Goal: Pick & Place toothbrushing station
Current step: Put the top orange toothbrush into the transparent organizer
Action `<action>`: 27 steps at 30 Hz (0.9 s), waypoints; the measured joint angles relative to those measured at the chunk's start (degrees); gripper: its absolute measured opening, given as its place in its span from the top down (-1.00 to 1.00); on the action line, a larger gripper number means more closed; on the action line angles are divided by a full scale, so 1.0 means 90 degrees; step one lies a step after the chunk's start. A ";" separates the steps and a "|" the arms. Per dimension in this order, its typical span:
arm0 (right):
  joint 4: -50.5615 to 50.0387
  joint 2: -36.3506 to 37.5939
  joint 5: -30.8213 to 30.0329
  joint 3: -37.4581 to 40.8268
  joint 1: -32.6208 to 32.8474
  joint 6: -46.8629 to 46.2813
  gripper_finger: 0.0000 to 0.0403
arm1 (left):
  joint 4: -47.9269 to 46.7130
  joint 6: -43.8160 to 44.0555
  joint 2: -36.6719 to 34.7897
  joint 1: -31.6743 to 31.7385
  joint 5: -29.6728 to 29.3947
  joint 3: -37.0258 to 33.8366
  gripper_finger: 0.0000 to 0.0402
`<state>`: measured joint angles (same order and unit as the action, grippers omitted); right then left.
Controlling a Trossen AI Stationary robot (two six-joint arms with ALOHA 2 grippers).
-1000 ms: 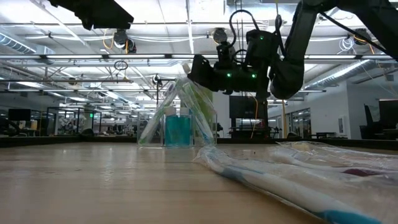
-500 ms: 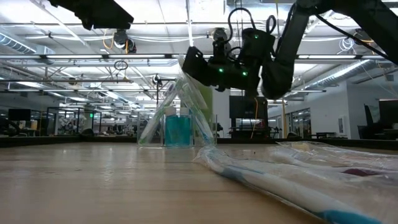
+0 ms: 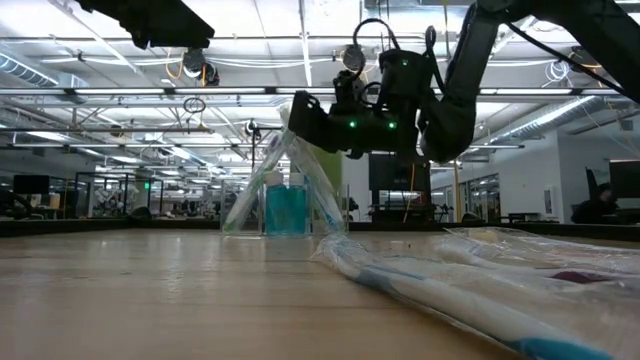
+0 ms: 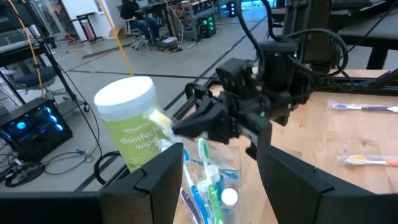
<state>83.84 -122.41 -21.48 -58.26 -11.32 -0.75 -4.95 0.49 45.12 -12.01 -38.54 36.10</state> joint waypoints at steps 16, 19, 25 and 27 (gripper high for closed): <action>0.0263 -0.0085 -0.1924 0.0714 0.0625 0.0480 0.99 | -0.0286 0.0292 0.0000 -0.0002 0.0133 0.0000 -0.05; 0.0389 -0.0085 -0.1971 0.0908 0.0716 0.0486 0.99 | -0.0290 0.0302 0.0000 -0.0002 0.0133 -0.0001 -0.05; 0.0441 -0.0082 -0.1962 0.1007 0.0781 0.0497 1.00 | -0.0289 0.0312 -0.0001 -0.0002 0.0133 -0.0002 -0.05; 0.0427 -0.0082 -0.1954 0.1007 0.0782 0.0497 1.00 | -0.0289 0.0313 -0.0002 -0.0002 0.0133 -0.0002 -0.05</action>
<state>87.69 -123.15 -39.07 -49.19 -4.27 3.73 -7.55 3.31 45.10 -12.03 -37.34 36.07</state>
